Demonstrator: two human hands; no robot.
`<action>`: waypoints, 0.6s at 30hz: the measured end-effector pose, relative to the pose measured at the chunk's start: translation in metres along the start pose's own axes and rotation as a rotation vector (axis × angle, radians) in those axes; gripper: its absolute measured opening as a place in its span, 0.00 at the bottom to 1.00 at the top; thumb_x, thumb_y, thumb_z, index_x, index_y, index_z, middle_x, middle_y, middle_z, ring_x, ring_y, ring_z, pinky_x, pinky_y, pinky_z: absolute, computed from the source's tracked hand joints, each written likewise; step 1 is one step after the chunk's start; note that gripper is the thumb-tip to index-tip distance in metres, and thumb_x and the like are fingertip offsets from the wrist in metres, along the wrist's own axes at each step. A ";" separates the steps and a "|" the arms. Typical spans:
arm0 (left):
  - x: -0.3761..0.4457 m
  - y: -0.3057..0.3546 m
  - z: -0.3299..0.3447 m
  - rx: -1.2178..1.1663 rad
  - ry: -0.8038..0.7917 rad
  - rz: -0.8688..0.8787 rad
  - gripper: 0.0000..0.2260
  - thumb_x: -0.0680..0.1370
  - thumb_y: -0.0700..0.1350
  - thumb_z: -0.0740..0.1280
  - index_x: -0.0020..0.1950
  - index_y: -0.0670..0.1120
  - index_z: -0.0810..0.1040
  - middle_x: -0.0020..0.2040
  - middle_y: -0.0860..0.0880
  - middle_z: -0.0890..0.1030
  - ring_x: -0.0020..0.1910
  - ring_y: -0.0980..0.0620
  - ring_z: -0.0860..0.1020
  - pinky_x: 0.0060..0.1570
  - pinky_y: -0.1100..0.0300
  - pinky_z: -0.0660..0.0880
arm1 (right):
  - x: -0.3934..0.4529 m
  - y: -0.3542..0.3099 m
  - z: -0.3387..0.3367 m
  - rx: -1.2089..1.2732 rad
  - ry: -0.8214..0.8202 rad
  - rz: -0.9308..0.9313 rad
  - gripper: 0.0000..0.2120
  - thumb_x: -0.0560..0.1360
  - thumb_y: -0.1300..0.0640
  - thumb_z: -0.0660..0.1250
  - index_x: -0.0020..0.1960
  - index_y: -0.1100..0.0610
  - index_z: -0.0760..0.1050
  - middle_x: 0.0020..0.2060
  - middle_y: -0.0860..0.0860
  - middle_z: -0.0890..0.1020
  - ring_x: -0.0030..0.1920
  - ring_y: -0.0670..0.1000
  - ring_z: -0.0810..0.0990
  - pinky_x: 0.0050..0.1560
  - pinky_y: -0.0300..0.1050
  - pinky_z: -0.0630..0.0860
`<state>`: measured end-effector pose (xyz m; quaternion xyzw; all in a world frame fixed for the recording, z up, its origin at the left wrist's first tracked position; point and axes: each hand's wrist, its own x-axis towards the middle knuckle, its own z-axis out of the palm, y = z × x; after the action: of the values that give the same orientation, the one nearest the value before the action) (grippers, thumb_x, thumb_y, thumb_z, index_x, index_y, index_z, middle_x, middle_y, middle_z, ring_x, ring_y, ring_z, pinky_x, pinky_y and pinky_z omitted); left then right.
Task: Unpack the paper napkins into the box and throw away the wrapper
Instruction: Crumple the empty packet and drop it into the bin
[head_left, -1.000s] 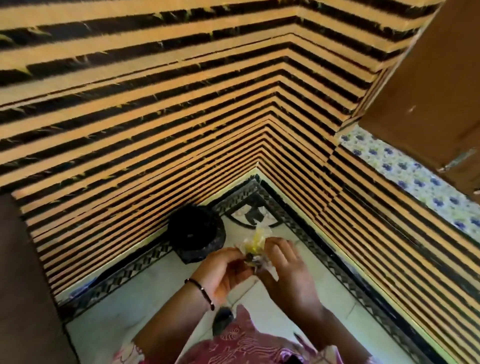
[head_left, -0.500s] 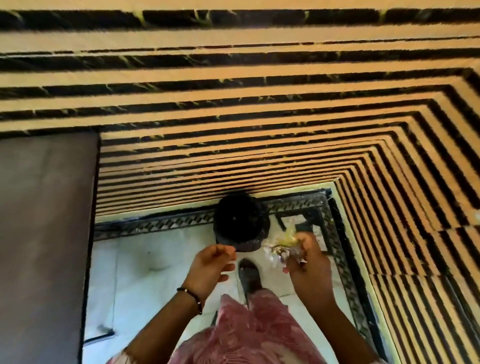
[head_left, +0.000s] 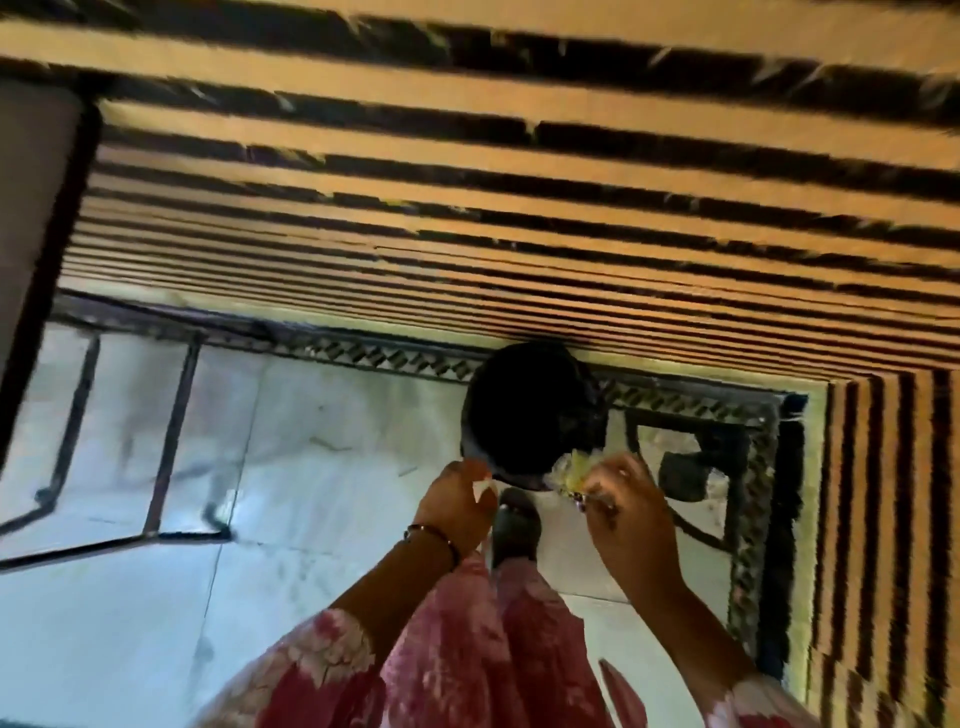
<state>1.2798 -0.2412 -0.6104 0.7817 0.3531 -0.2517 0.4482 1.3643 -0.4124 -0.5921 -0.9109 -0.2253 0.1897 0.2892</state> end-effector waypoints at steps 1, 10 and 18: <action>0.013 -0.006 0.004 0.071 -0.031 0.001 0.14 0.76 0.42 0.62 0.60 0.38 0.73 0.59 0.37 0.76 0.58 0.39 0.75 0.58 0.50 0.71 | 0.012 0.012 0.015 -0.025 -0.048 -0.006 0.08 0.69 0.60 0.60 0.38 0.61 0.77 0.45 0.59 0.78 0.40 0.57 0.79 0.38 0.39 0.72; 0.142 -0.104 0.074 0.420 -0.166 0.054 0.23 0.77 0.47 0.61 0.71 0.45 0.62 0.71 0.44 0.65 0.69 0.43 0.65 0.68 0.52 0.63 | 0.103 0.138 0.205 -0.156 -0.288 0.030 0.10 0.73 0.65 0.61 0.50 0.60 0.79 0.56 0.59 0.77 0.58 0.60 0.76 0.56 0.44 0.71; 0.197 -0.129 0.102 0.571 -0.194 0.065 0.27 0.78 0.46 0.60 0.74 0.43 0.55 0.75 0.43 0.57 0.73 0.42 0.57 0.74 0.49 0.53 | 0.133 0.181 0.290 -0.322 -0.639 0.108 0.31 0.77 0.66 0.56 0.75 0.48 0.52 0.76 0.56 0.53 0.74 0.60 0.55 0.75 0.51 0.53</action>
<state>1.2944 -0.2211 -0.8661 0.8593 0.1985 -0.3997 0.2498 1.3910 -0.3480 -0.9519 -0.8501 -0.2828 0.4419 0.0468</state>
